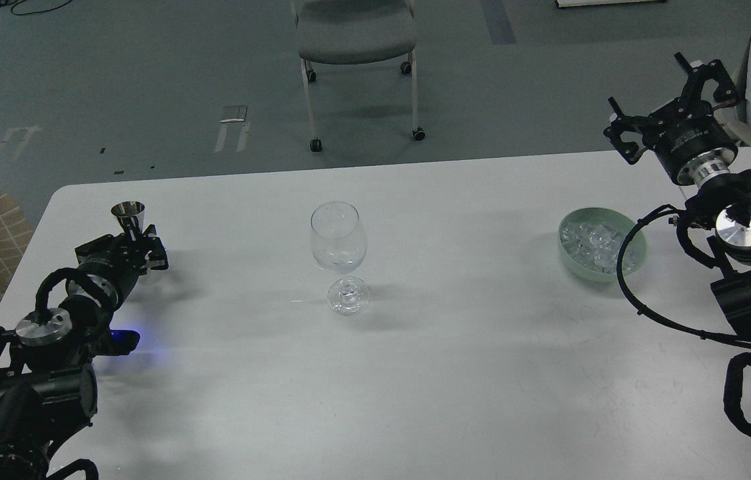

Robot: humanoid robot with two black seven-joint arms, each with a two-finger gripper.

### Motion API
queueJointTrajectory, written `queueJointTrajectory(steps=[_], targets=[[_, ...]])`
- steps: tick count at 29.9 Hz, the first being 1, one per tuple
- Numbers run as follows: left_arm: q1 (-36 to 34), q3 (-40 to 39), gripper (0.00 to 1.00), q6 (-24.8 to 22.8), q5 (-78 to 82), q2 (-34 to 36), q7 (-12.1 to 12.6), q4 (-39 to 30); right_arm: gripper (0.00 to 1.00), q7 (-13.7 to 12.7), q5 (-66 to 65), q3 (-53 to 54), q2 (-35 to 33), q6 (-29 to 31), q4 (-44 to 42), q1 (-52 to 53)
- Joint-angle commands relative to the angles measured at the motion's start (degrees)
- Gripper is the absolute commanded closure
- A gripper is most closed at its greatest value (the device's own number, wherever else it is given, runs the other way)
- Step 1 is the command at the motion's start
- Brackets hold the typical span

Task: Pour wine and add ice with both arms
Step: 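Carry the jigger with the left gripper toward the wine glass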

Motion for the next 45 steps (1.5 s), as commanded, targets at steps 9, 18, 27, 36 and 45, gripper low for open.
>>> queueJointTrajectory(steps=[9, 18, 27, 36, 45], targets=[[-0.60, 0.02, 0.81, 0.45, -0.35, 0.18, 0.43, -5.91, 0.00, 0.00, 0.00, -0.07, 0.00, -0.02, 0.18, -0.09], [-0.60, -0.24, 0.82, 1.85, -0.97, 2.02, 0.78, -12.33, 0.00, 0.00, 0.00, 0.02, 0.00, -0.02, 0.18, -0.09], [-1.39, -0.07, 0.82, 3.61, -4.22, 2.99, 1.31, -15.58, 0.00, 0.00, 0.00, -0.07, 0.09, -0.02, 0.27, -0.09], [-1.39, -0.07, 0.82, 6.42, -4.22, 1.94, 1.66, -22.34, 0.00, 0.00, -0.09, -3.93, 0.00, -0.02, 0.09, 0.70], [-0.95, 4.93, 0.83, 7.04, -3.87, 0.18, 4.21, -27.97, 0.00, 0.00, -0.09, -4.29, 0.09, -0.02, 0.09, 0.88]])
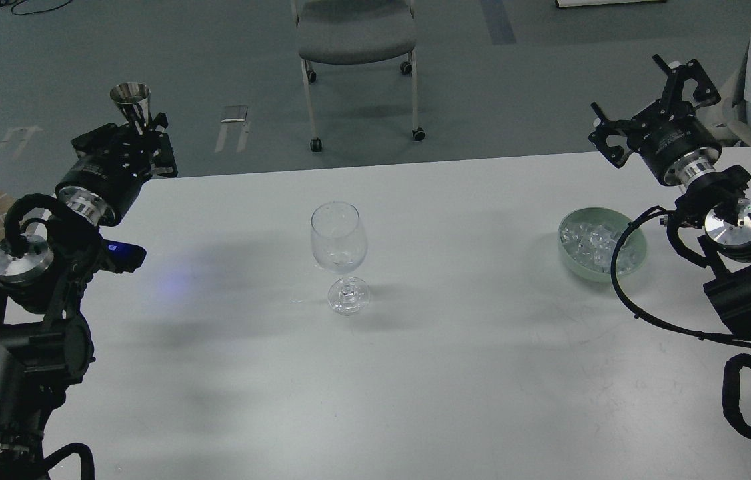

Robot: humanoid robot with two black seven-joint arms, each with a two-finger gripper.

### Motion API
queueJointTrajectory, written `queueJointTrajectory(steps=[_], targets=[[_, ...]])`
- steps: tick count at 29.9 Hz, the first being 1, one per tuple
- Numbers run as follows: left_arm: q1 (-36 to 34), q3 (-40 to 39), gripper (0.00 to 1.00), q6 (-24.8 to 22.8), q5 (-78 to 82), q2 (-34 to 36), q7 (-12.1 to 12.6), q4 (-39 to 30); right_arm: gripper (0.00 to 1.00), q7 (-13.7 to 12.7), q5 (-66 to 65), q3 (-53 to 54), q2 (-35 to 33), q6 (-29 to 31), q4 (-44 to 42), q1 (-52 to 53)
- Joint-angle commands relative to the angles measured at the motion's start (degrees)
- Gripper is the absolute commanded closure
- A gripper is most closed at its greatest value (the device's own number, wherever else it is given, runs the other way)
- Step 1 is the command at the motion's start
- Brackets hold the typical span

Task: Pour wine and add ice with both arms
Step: 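Carry the jigger with the left gripper toward the wine glass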

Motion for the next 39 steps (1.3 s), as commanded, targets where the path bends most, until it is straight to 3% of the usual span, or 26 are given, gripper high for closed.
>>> queueJointTrajectory(steps=[1, 9, 24, 39], targets=[[0.31, 3.35, 0.83, 0.04, 0.11, 0.06, 0.26, -1.60, 0.00, 0.00, 0.00, -0.03, -0.07, -0.10, 0.00, 0.13], [3.21, 6.08, 0.88, -0.23, 0.20, -0.12, 0.34, -5.81, 0.00, 0.00, 0.00, 0.06, -0.95, -0.10, 0.09, -0.13], [8.39, 9.07, 0.88, 1.09, 0.46, 0.50, 1.22, -15.21, 0.00, 0.00, 0.00, 0.06, -1.04, -0.02, 0.27, -0.40], [9.10, 13.38, 0.88, 2.94, 2.92, 1.38, 1.22, -18.91, 0.00, 0.00, 0.09, 0.15, -2.09, -0.02, 0.35, -0.75]])
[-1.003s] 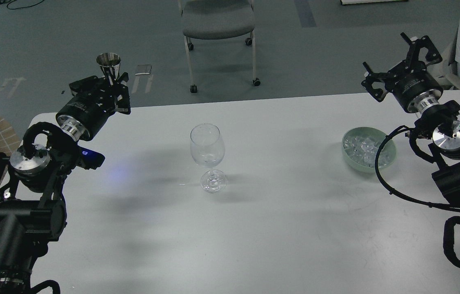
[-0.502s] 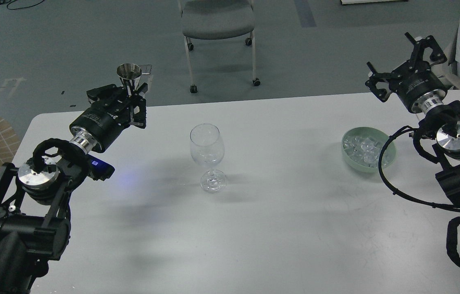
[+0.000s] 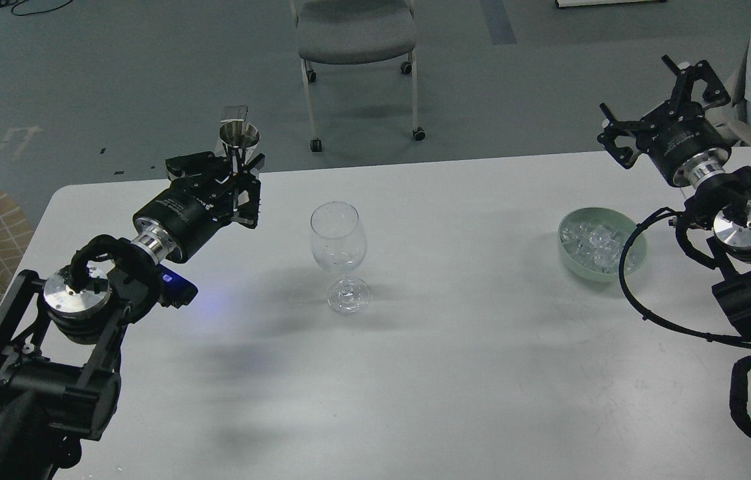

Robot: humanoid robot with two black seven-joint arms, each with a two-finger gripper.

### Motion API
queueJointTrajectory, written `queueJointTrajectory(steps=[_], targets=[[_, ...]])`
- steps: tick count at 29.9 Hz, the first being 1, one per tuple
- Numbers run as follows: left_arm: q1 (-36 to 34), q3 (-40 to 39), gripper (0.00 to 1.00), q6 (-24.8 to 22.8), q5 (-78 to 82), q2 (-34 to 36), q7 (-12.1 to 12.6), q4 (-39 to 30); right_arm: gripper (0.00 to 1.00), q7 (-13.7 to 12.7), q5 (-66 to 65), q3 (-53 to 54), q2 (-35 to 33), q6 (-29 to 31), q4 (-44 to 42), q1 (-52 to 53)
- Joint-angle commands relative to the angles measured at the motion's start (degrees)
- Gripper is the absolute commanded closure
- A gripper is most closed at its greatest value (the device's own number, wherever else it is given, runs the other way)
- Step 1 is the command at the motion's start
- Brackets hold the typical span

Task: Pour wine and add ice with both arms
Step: 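Carry the jigger with the left gripper toward the wine glass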

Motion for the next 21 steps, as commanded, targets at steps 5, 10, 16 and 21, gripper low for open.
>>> queueJointTrajectory(steps=[5, 10, 16, 21], targets=[[0.45, 0.62, 0.88, -0.38, 2.67, 0.29, 0.43, -1.74, 0.00, 0.00, 0.03, 0.01, -0.95, -0.02, 0.07, 0.01], [0.71, 1.41, 0.88, -0.55, 4.34, 0.46, 0.60, -2.53, 0.00, 0.00, 0.03, 0.01, -0.95, -0.02, 0.16, 0.19], [2.12, 1.32, 0.88, -0.55, 5.67, 0.73, 1.22, -4.99, 0.00, 0.00, 0.03, 0.01, -0.95, -0.02, 0.16, 0.28], [2.56, 1.41, 0.88, -0.73, 8.21, 0.99, 1.40, -5.78, 0.00, 0.00, 0.03, 0.01, -1.04, -0.02, 0.16, 0.19]])
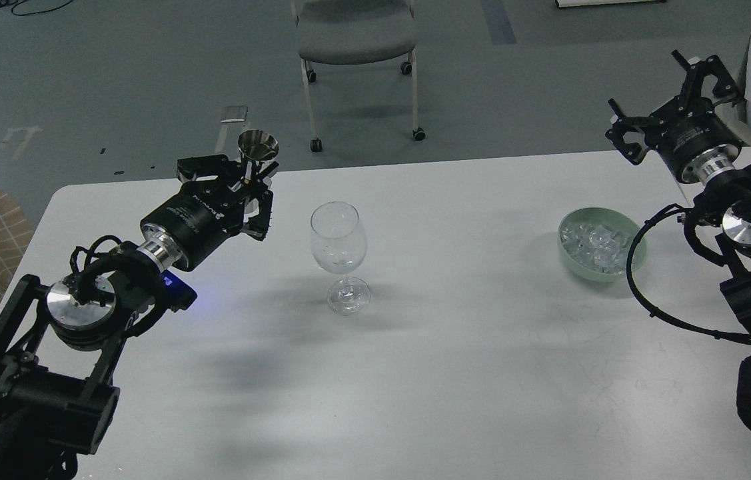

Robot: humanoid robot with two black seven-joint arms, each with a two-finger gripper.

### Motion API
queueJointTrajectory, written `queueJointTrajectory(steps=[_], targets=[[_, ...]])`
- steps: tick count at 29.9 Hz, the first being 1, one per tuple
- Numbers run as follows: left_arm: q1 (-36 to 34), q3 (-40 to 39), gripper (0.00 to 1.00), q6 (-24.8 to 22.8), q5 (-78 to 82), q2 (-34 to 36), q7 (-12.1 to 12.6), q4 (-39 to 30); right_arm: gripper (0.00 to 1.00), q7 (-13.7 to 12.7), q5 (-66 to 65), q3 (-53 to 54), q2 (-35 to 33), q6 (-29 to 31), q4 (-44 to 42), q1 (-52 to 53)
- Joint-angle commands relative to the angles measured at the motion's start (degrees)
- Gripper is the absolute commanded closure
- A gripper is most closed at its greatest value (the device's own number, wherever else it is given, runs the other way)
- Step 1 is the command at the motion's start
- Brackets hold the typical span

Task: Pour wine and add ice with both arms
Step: 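Carry the jigger with the left gripper toward the wine glass, then position the jigger above the wine glass rim with the left gripper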

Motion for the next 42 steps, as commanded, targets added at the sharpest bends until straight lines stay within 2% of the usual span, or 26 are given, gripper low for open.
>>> queueJointTrajectory(steps=[1, 21, 30, 42], targets=[[0.17, 0.02, 0.88, -0.62, 2.54, -0.05, 0.19, -0.33, 0.00, 0.00, -0.02, -0.01, 0.00, 0.01, 0.03, -0.09], [0.96, 3.00, 0.88, -2.12, 9.50, -0.14, -0.07, -4.38, 0.00, 0.00, -0.02, -0.09, -0.44, 0.10, 0.11, -0.09], [1.05, 3.97, 0.88, -3.44, 13.80, 0.04, -0.07, -4.38, 0.00, 0.00, 0.07, -0.09, -0.44, 0.10, 0.20, 0.18], [0.61, 4.15, 0.89, -2.91, 16.26, -0.84, -0.07, -4.20, 0.00, 0.00, 0.07, -0.09, -0.44, 0.10, 0.20, 0.09]])
